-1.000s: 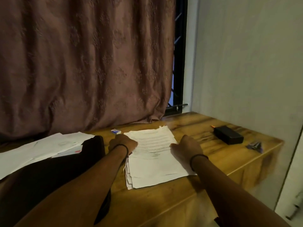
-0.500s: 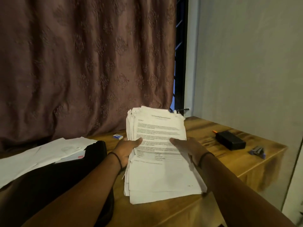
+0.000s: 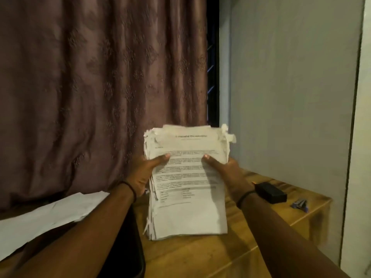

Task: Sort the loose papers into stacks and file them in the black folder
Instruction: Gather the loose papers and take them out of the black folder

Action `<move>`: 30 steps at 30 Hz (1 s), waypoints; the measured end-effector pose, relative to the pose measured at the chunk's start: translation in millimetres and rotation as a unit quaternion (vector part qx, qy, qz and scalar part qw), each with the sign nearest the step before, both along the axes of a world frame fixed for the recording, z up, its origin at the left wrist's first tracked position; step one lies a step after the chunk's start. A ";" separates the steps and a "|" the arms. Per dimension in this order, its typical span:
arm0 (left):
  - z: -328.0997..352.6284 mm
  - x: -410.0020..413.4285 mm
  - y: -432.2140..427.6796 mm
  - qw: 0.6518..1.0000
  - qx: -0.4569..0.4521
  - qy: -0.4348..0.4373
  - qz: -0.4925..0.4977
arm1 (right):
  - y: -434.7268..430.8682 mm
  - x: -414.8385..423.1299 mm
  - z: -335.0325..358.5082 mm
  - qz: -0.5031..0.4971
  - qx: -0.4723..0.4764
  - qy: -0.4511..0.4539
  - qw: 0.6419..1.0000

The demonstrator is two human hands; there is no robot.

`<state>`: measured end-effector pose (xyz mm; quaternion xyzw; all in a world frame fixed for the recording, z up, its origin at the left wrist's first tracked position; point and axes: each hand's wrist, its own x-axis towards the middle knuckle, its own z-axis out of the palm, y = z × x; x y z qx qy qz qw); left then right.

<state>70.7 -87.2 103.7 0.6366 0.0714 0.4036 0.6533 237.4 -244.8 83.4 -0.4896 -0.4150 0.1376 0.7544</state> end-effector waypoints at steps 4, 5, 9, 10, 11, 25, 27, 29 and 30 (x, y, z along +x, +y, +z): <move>-9.9 -0.9 -4.4 1.000 -0.020 0.023 -0.008 | 1.4 -4.5 -5.7 -0.038 0.008 0.000 0.999; -5.0 1.1 -7.1 1.000 -0.019 0.013 -0.012 | 2.7 -5.0 0.5 -0.049 0.014 -0.007 0.999; 25.7 7.8 -14.6 0.999 0.010 -0.035 0.001 | 2.5 -7.1 36.4 -0.072 0.068 -0.027 0.995; 31.4 7.7 -15.2 0.999 0.015 -0.044 0.004 | 0.7 -7.3 41.7 -0.074 0.076 -0.033 0.994; 33.9 7.9 -15.2 0.999 0.018 -0.049 0.005 | -0.3 -4.8 41.9 -0.069 0.079 -0.035 0.994; -43.2 36.3 14.0 0.982 -0.067 0.077 0.158 | 4.3 4.9 -42.9 -0.151 -0.067 -0.077 0.983; -31.5 40.3 13.3 0.984 -0.028 0.019 0.175 | 6.9 3.7 -32.0 -0.159 -0.023 -0.074 0.984; -23.3 39.7 8.4 0.980 0.007 -0.010 0.200 | 10.6 3.9 -37.3 -0.167 -0.034 -0.083 0.982; -26.4 40.2 7.8 0.980 0.008 -0.004 0.197 | 12.0 4.7 -46.9 -0.175 -0.051 -0.076 0.980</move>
